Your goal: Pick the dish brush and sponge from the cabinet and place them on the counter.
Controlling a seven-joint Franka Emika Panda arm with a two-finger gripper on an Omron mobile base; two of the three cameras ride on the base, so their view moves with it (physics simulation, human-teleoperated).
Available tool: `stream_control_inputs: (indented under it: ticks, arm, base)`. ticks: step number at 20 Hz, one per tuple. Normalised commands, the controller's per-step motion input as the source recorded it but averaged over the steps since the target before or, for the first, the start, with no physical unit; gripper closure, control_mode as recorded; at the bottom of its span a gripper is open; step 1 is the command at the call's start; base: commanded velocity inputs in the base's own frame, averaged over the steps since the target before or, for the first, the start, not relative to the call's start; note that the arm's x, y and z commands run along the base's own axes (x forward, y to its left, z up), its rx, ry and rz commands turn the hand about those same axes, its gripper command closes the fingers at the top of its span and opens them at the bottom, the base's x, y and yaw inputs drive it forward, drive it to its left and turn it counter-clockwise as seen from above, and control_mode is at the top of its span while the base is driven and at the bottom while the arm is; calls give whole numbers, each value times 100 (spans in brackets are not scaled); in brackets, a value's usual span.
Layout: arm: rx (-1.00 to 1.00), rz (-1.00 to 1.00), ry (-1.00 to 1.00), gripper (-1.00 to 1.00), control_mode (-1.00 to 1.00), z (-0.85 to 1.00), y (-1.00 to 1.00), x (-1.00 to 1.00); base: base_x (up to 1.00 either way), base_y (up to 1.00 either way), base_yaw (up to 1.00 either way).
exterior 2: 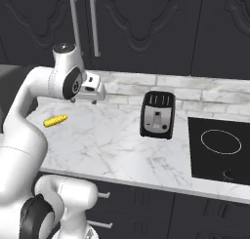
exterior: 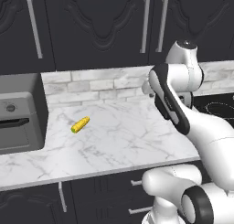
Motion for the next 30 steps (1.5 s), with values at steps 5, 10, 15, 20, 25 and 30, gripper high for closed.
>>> stream_control_inputs:
  ticks: [5,10,15,20,25,30]
  arm:
    - [0,0,-19,-100,-100,15,-11,-22]
    - [0,0,-19,-100,-100,23,-15,-22]
    - [0,0,-20,-100,-100,27,-6,-17]
    - [0,0,-18,-100,-100,28,-5,-5]
    - [0,-1,-11,-100,-100,27,-10,0]
    - [0,0,-18,-100,-100,28,-2,-7]
  base:
    - [0,0,0]
    - [0,0,0]
    - [0,0,0]
    - [0,0,0]
    - [0,0,0]
    - [0,0,0]
